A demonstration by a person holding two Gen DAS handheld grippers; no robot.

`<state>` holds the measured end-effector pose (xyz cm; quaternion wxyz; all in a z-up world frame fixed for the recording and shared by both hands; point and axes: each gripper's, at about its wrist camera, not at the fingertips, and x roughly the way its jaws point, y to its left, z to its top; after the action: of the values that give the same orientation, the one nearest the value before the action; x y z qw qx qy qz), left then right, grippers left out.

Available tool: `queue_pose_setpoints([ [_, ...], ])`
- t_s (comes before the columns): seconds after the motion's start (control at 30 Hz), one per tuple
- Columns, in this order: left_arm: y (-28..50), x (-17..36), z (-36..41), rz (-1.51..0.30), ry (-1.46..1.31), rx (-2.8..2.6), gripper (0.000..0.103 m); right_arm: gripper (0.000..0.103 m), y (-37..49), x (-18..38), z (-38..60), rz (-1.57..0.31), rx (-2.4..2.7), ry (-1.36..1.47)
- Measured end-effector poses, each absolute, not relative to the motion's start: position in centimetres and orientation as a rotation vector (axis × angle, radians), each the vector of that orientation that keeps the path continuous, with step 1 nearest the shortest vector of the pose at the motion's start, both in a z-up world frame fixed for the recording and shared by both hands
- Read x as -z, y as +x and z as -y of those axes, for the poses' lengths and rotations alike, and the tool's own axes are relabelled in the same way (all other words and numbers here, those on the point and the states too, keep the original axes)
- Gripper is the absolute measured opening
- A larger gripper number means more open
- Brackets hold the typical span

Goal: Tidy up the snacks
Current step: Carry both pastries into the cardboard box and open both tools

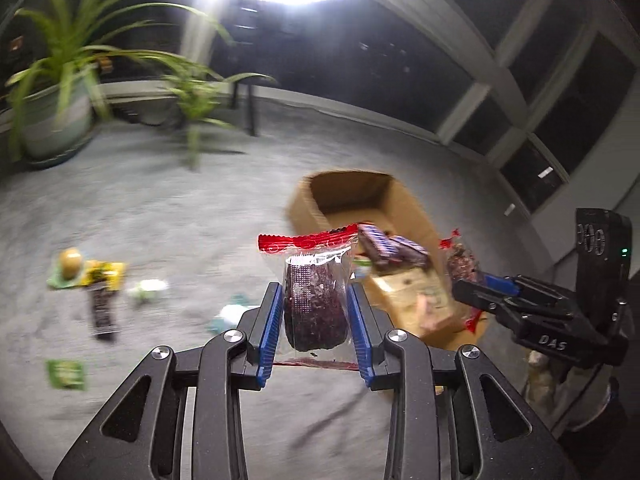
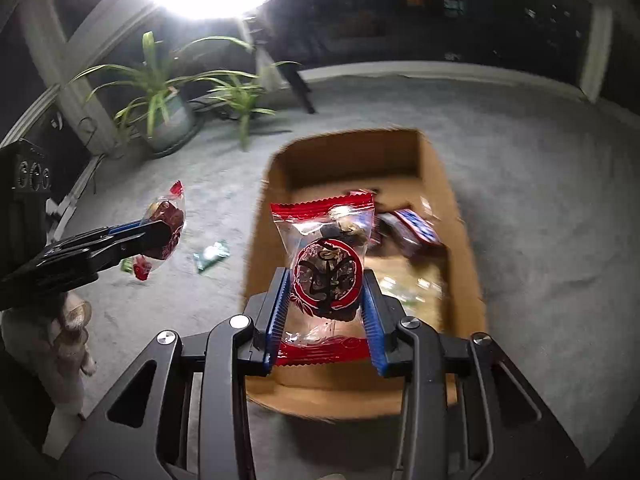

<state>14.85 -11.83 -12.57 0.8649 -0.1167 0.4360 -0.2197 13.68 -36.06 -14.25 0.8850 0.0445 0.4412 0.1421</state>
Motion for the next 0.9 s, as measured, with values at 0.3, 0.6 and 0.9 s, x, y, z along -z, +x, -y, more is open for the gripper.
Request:
queue_pose_setpoints([
  [0.3, 14.7, 13.0, 19.4, -0.943, -0.224, 0.584, 0.031, 0.037, 13.6, 15.8, 39.9, -0.939, -0.245, 0.112],
  [0.6, 14.7, 13.8, 22.2, -0.969, -0.182, 0.582, 0.043, 0.043, 13.4, 15.9, 41.4, -0.925, -0.242, 0.128],
  [0.9, 13.7, 13.4, 21.1, -0.954, -0.195, 0.555, 0.049, 0.055, 12.9, 15.0, 41.0, -0.895, -0.238, 0.138],
])
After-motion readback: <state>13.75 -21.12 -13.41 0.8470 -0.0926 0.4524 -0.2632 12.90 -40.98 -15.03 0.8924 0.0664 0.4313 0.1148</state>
